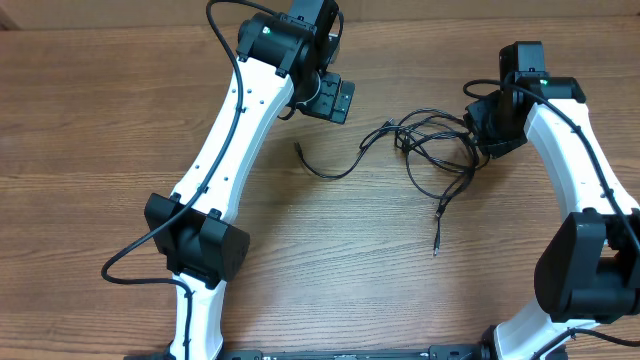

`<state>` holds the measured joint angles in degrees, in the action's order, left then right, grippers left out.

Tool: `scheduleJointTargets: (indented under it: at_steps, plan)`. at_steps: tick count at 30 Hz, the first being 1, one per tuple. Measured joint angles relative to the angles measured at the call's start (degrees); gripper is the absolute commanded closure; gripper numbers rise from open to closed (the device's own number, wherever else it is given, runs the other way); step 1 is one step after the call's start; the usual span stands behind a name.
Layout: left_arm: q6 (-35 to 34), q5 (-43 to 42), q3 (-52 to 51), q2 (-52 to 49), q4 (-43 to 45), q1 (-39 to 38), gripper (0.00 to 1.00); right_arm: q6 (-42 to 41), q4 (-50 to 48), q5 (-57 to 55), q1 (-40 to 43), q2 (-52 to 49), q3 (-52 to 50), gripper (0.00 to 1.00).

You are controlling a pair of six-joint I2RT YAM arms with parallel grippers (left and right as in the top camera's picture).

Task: Untangle cables

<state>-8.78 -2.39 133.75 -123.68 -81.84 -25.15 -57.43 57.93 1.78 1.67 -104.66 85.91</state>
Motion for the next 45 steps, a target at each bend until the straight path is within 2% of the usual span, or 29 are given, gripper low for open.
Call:
scheduleJointTargets:
  at_steps: [10, 16, 27, 45]
  plan:
    - [0.0, 0.0, -0.13, 0.0, -0.26, 0.0, 0.0, -2.16, -1.25, 0.87, 0.0, 0.0, -0.15, 0.62]
    - [0.0, -0.02, -0.17, -0.02, -0.33, 0.0, 0.0, -2.29, -5.62, 0.74, 0.0, -0.02, -1.88, 0.62]
    - [0.02, -0.02, -0.17, -0.02, -0.94, 0.0, 0.0, -1.03, -8.83, -0.57, 0.0, -0.02, -3.87, 0.57]
    - [0.02, 0.0, -0.17, -0.02, -0.92, 0.0, 0.0, 1.42, -12.07, -1.92, 0.0, -1.03, -4.72, 0.56]
